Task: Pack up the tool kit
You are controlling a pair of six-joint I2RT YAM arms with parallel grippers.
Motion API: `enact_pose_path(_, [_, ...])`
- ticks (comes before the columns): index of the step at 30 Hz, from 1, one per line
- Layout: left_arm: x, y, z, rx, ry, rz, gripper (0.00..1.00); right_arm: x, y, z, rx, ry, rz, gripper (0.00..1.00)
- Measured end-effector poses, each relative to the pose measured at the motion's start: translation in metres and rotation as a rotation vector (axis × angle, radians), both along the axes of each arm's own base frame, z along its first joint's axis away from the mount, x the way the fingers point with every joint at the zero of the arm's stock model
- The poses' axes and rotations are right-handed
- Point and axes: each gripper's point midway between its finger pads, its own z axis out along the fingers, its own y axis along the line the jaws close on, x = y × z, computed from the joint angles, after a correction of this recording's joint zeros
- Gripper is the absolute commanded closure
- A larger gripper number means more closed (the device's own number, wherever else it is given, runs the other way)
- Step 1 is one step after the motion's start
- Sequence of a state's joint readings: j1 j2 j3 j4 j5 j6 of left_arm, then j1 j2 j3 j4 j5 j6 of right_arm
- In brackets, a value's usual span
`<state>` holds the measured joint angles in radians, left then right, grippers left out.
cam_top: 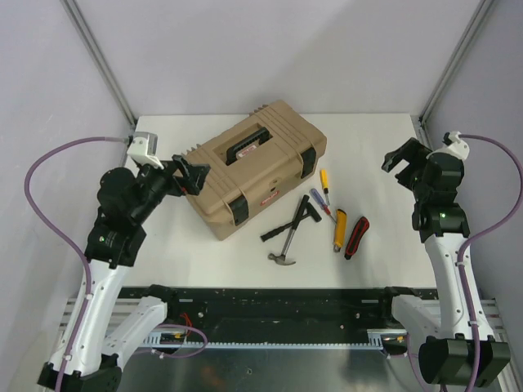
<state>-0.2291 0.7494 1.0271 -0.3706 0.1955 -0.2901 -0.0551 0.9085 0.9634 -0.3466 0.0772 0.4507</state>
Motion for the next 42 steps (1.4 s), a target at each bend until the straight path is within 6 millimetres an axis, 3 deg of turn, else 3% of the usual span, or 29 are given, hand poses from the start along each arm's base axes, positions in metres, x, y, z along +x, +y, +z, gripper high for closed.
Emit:
enact_pose_path(6, [0.000, -0.003, -0.003, -0.069, 0.048, 0.006, 0.01, -0.003, -0.001, -0.001, 0.022, 0.004, -0.015, 0.01])
enact_pose_path(10, [-0.002, -0.003, -0.004, -0.098, 0.063, 0.010, 0.00, -0.005, 0.019, 0.005, 0.037, -0.013, 0.099, 0.01])
enact_pose_path(14, [0.001, -0.001, -0.009, -0.088, 0.079, 0.005, 0.01, -0.009, 0.049, 0.007, 0.064, -0.018, 0.232, 0.01])
enact_pose_path(22, [0.018, 0.003, -0.033, 0.004, 0.131, 0.008, 0.01, -0.035, 0.135, 0.011, 0.063, -0.021, 0.487, 0.01])
enact_pose_path(27, [0.033, 0.015, -0.042, 0.043, 0.160, 0.082, 0.01, -0.048, 0.166, -0.002, 0.043, 0.027, 0.540, 0.01])
enact_pose_path(33, [0.058, 0.033, -0.034, 0.060, 0.173, 0.191, 0.01, -0.058, 0.203, -0.021, 0.012, 0.082, 0.599, 0.01])
enact_pose_path(38, [0.082, 0.040, -0.022, 0.076, 0.171, 0.227, 0.01, -0.056, 0.224, -0.032, 0.028, 0.109, 0.602, 0.02])
enact_pose_path(42, [0.105, 0.042, -0.027, 0.099, 0.189, 0.227, 0.01, -0.050, 0.244, -0.043, 0.073, 0.138, 0.609, 0.02])
